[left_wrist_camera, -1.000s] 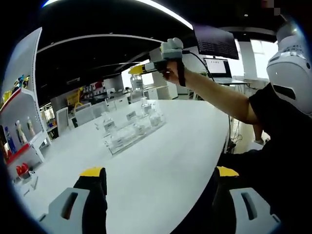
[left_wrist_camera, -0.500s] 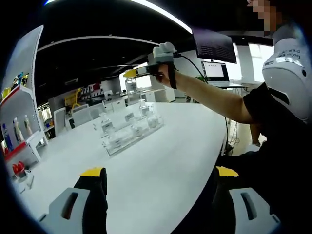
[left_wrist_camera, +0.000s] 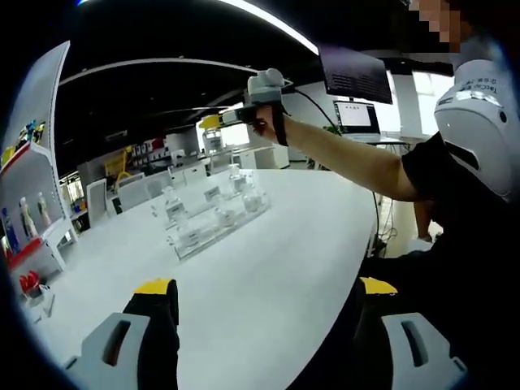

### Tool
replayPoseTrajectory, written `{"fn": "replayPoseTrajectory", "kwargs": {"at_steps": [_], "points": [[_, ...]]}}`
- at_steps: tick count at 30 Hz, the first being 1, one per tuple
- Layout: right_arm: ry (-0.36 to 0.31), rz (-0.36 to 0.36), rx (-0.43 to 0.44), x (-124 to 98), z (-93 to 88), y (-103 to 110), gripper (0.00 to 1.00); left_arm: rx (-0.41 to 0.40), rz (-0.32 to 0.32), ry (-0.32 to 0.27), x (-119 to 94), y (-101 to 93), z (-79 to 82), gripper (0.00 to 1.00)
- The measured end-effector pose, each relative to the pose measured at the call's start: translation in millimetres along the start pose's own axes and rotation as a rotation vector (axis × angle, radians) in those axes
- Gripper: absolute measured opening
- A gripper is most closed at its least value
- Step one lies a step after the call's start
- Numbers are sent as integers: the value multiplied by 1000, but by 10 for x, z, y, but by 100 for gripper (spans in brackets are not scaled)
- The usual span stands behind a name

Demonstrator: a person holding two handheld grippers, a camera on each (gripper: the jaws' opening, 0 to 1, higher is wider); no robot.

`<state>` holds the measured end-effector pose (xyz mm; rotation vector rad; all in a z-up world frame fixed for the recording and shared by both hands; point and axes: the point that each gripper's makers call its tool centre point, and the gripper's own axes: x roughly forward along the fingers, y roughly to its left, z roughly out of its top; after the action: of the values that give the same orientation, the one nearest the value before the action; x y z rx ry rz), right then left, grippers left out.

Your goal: Identify the label on the chemical reagent bottle, grasp the chemical reagent bottle, and place it in the designated position on the reagent rack

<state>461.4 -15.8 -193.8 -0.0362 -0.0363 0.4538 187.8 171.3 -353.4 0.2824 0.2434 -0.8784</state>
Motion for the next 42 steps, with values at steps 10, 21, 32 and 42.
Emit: {"fn": "replayPoseTrajectory", "kwargs": {"at_steps": [10, 21, 32, 42], "points": [[-1, -7, 6, 17, 44, -54, 19, -1, -6, -1, -8, 24, 19, 89], [2, -16, 14, 80, 65, -113, 19, 7, -1, 8, -21, 42, 50, 89], [14, -13, 23, 126, 44, -139, 19, -2, -4, 6, -5, 18, 52, 89], [4, -12, 51, 178, 132, -183, 19, -50, -39, -34, 68, 13, 137, 87]]}}
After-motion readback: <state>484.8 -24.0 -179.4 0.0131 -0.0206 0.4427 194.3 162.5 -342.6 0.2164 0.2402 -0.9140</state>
